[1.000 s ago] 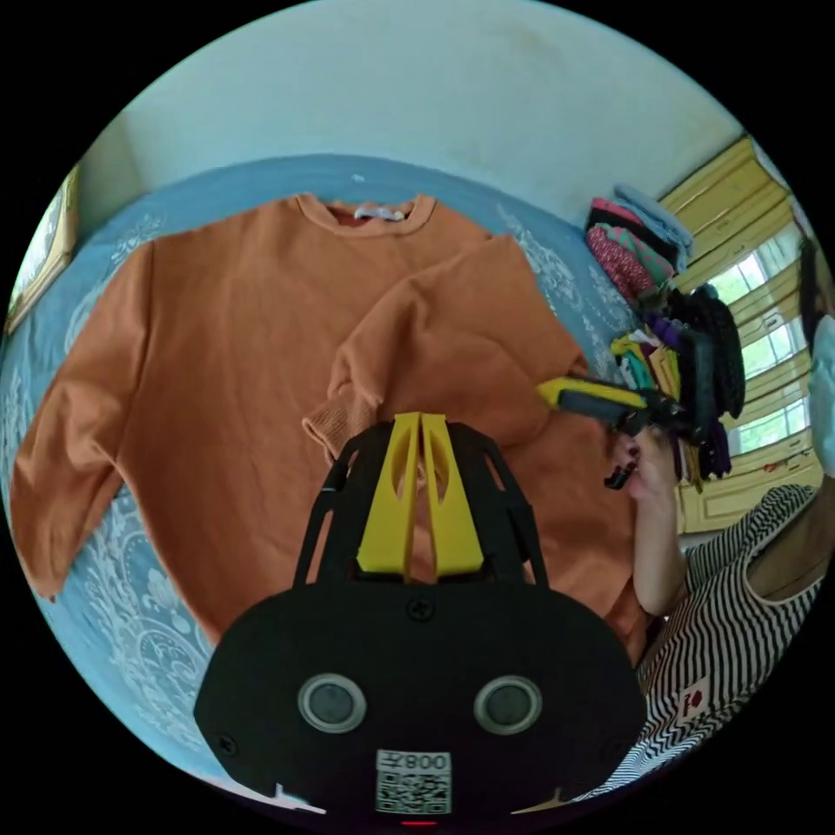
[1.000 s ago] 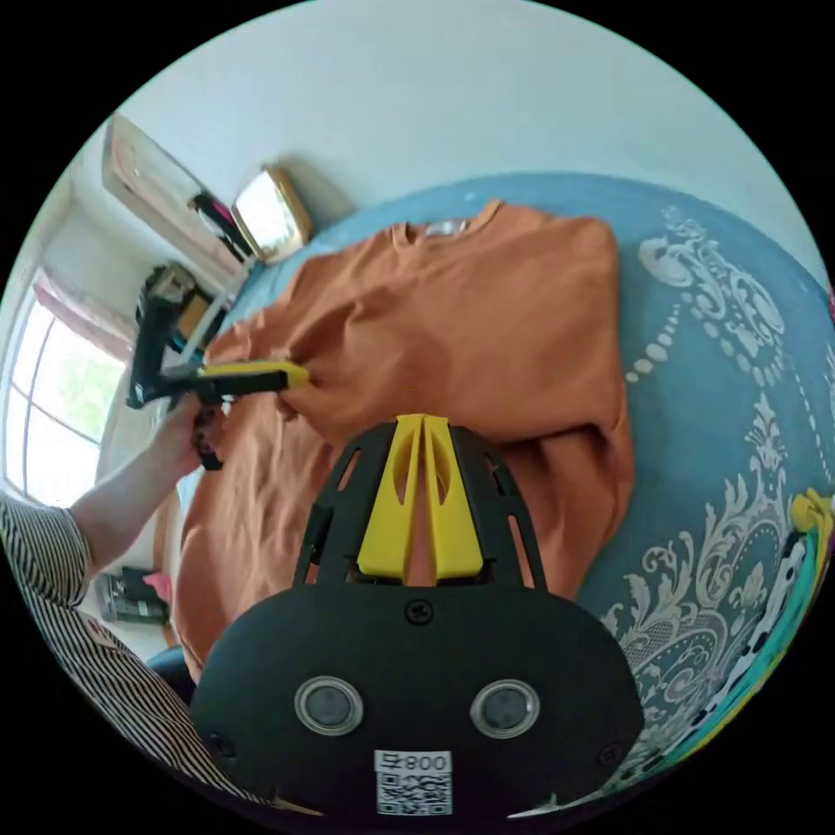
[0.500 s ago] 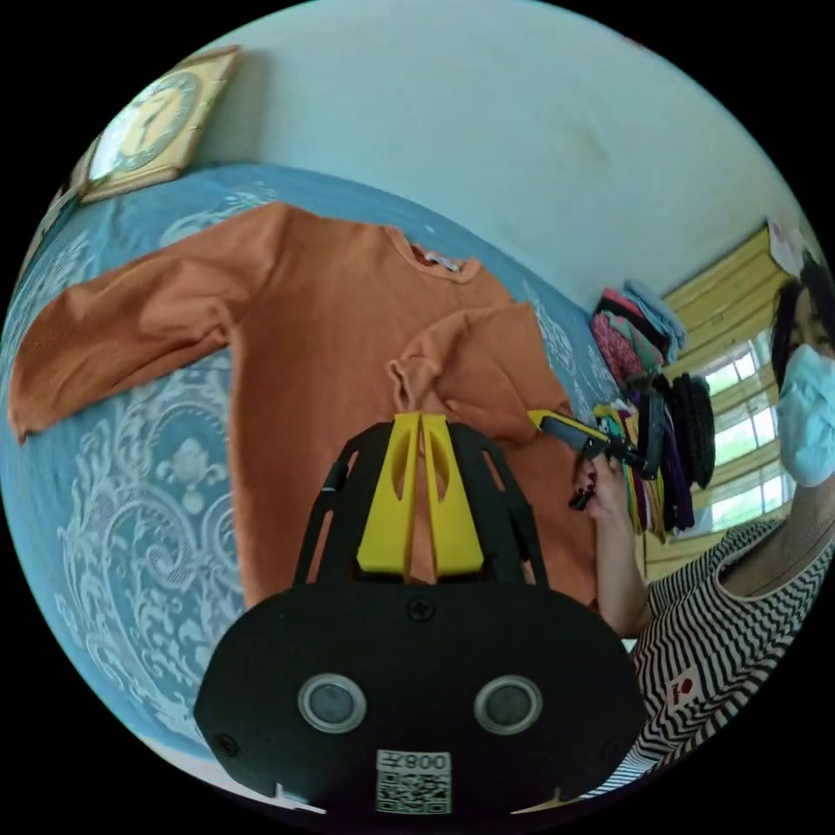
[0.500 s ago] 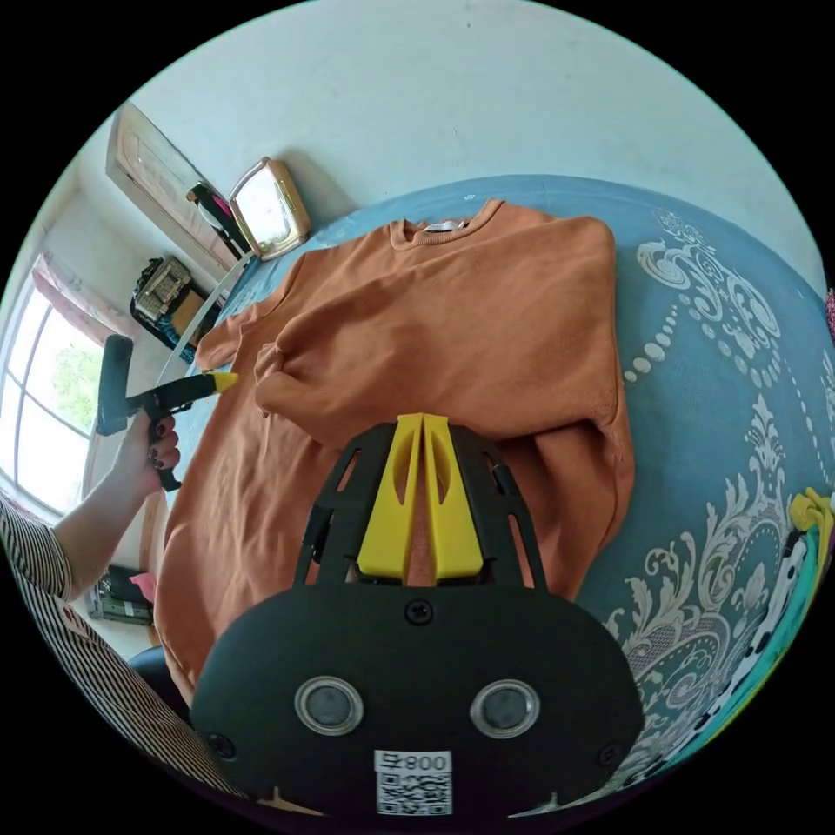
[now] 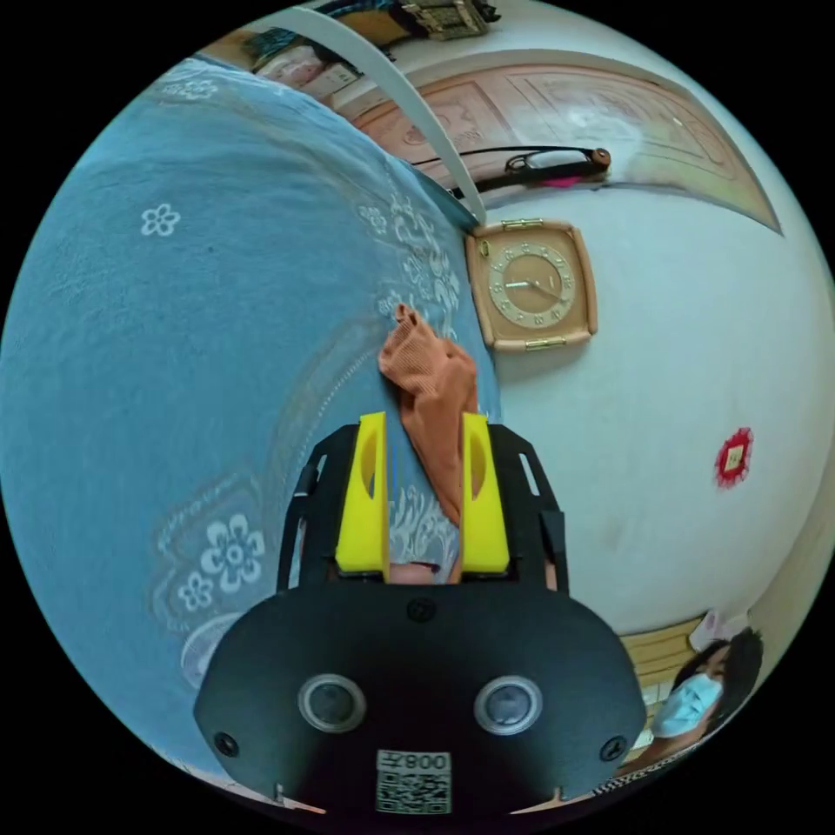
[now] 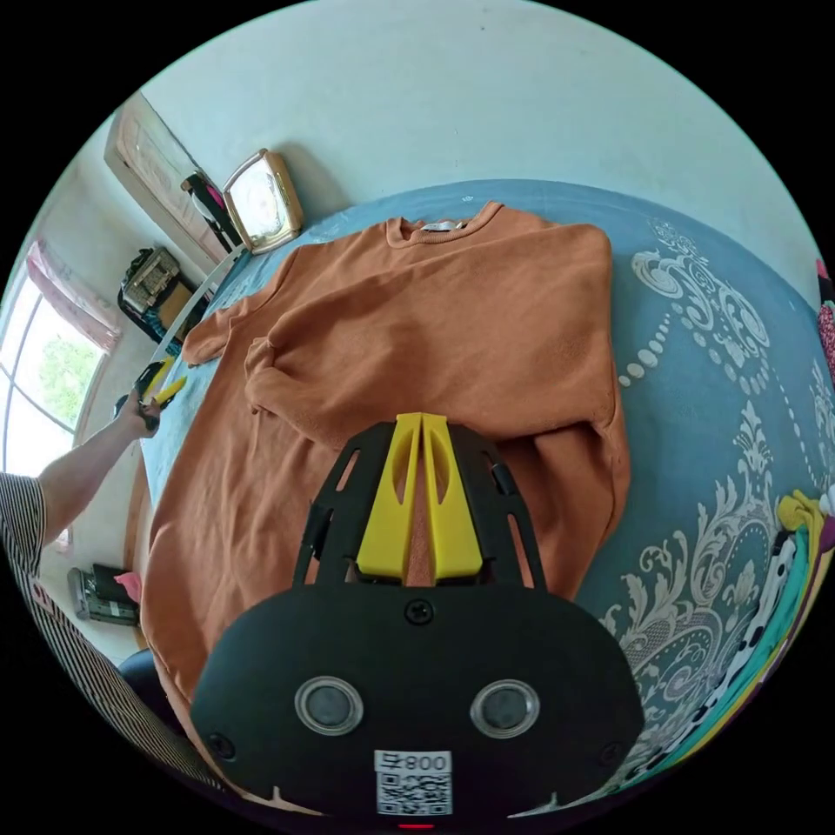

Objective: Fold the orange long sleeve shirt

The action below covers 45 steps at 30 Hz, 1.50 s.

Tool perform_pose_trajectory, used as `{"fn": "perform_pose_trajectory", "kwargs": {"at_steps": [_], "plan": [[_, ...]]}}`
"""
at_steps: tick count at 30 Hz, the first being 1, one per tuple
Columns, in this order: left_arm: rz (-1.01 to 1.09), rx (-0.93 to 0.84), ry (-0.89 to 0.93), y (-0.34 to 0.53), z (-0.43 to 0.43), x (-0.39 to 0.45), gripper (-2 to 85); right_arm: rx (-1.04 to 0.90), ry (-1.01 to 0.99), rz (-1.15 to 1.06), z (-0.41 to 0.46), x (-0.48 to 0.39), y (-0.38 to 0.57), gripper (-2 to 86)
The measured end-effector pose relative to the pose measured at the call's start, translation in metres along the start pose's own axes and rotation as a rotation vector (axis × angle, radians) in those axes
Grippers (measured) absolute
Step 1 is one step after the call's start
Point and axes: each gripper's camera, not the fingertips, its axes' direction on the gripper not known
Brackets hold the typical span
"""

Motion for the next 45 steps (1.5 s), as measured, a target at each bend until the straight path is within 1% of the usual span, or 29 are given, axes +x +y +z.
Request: {"fn": "perform_pose_trajectory", "kwargs": {"at_steps": [2,5,8,10,13,15,16,18,19,20,21,22,24,25,27,28,30,34,39,40,43,45], "plan": [[-0.028,0.014,0.061,-0.006,0.003,-0.006,11.3,0.001,-0.015,0.007,0.002,0.005,-0.001,0.2],[-0.012,0.011,0.021,-0.013,0.005,-0.009,10.0,0.007,-0.093,0.031,0.004,0.023,-0.003,0.2],[-0.009,-0.006,0.032,-0.014,0.004,-0.017,8.3,0.011,-0.175,0.067,0.008,0.043,-0.004,0.2],[0.004,-0.009,0.038,-0.009,0.001,-0.019,7.2,0.009,-0.176,0.069,0.011,0.048,-0.005,0.3],[0.086,-0.024,0.053,0.005,-0.005,-0.007,6.2,-0.008,-0.156,0.107,0.013,0.052,-0.008,0.4],[0.261,-0.056,0.065,0.021,-0.009,0.025,5.8,0.002,-0.156,0.126,0.007,0.052,-0.012,0.6],[0.316,-0.068,0.066,0.028,-0.009,0.035,5.8,0.013,-0.166,0.121,0.004,0.050,-0.014,0.7],[0.573,-0.149,0.088,0.070,-0.002,0.086,5.6,0.064,-0.223,0.083,-0.003,0.039,-0.026,1.4],[0.645,-0.174,0.088,0.085,0.002,0.099,5.5,0.072,-0.244,0.076,-0.003,0.036,-0.031,1.7],[0.804,-0.224,0.075,0.120,0.012,0.123,5.5,0.082,-0.310,0.054,-0.002,0.029,-0.043,2.6],[0.955,-0.280,0.041,0.161,0.025,0.142,5.5,0.088,-0.381,0.037,0.002,0.023,-0.056,3.8],[1.030,-0.304,0.019,0.183,0.032,0.149,5.5,0.087,-0.413,0.032,0.006,0.021,-0.063,4.5],[1.290,-0.387,-0.102,0.271,0.066,0.158,5.5,0.065,-0.548,0.012,0.025,0.015,-0.091,7.1],[1.337,-0.402,-0.131,0.291,0.074,0.156,5.5,0.057,-0.573,0.016,0.032,0.015,-0.098,7.7],[1.506,-0.451,-0.218,0.357,0.099,0.143,5.5,0.026,-0.662,0.030,0.056,0.018,-0.119,8.8],[1.533,-0.460,-0.235,0.370,0.103,0.138,5.5,0.015,-0.675,0.033,0.062,0.019,-0.124,9.0],[1.642,-0.487,-0.305,0.414,0.119,0.121,5.5,-0.010,-0.773,0.055,0.082,0.027,-0.132,10.0],[1.742,-0.492,-0.381,0.460,0.134,0.094,5.5,-0.019,-0.755,0.096,0.104,0.040,-0.134,10.4],[1.829,-0.451,-0.476,0.508,0.153,0.062,5.5,-0.198,-0.813,0.134,0.160,0.048,-0.139,7.8],[1.837,-0.444,-0.486,0.512,0.155,0.060,5.5,-0.204,-0.832,0.131,0.163,0.049,-0.139,7.2],[1.869,-0.365,-0.496,0.527,0.158,0.056,5.5,-0.136,-0.851,0.113,0.151,0.058,-0.147,3.8],[1.884,-0.266,-0.455,0.537,0.157,0.065,5.6,-0.070,-0.875,0.056,0.126,0.063,-0.161,2.9]]}}
